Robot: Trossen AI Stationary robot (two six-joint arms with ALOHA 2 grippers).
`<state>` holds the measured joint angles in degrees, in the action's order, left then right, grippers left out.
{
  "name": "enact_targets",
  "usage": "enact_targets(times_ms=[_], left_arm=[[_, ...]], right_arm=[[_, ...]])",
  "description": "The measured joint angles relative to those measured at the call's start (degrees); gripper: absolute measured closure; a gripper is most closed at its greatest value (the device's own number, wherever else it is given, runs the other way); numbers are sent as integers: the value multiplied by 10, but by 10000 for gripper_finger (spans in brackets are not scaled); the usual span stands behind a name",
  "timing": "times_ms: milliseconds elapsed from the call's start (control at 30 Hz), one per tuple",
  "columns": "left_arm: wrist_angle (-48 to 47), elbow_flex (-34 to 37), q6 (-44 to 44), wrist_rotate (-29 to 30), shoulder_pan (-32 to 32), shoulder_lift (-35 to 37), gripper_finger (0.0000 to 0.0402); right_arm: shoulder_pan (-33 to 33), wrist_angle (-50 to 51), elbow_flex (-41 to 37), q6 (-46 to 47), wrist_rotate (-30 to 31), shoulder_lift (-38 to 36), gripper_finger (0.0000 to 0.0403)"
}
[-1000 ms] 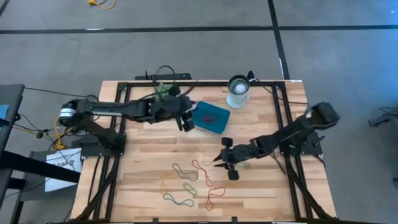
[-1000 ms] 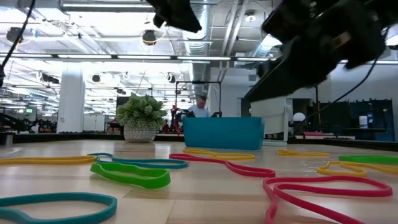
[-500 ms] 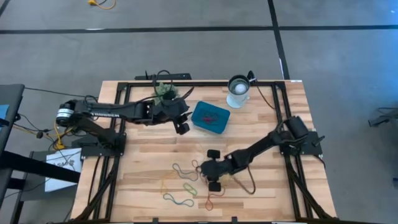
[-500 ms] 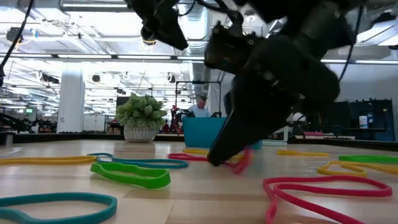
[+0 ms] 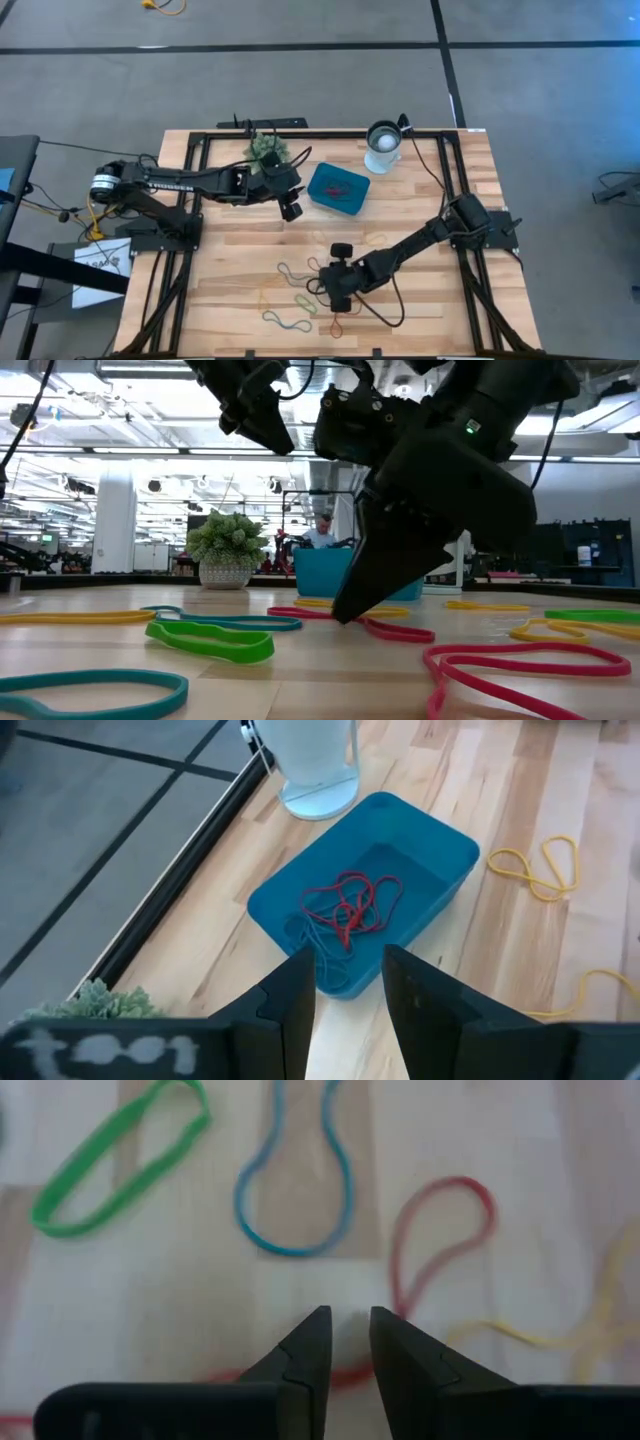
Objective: Pick and place items into bin
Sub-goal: Put the red rubber band into the blue bin
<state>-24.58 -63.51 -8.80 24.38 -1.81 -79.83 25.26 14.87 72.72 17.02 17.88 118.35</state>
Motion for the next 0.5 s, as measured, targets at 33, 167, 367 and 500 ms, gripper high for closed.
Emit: enact_targets(times_ms=[33, 167, 367, 500], left_arm=[[-1, 0, 0, 0, 0, 0, 292], [0, 0, 0, 0, 0, 0, 292], [-1, 0, 0, 0, 0, 0, 292], [-1, 0, 0, 0, 0, 0, 292]], right_arm=[[0, 7, 0, 0, 2, -4, 336], [-3, 36, 0, 28, 5, -6, 337], [-2, 66, 3, 53, 23, -3, 337], [-2, 69, 3, 56, 32, -3, 337]])
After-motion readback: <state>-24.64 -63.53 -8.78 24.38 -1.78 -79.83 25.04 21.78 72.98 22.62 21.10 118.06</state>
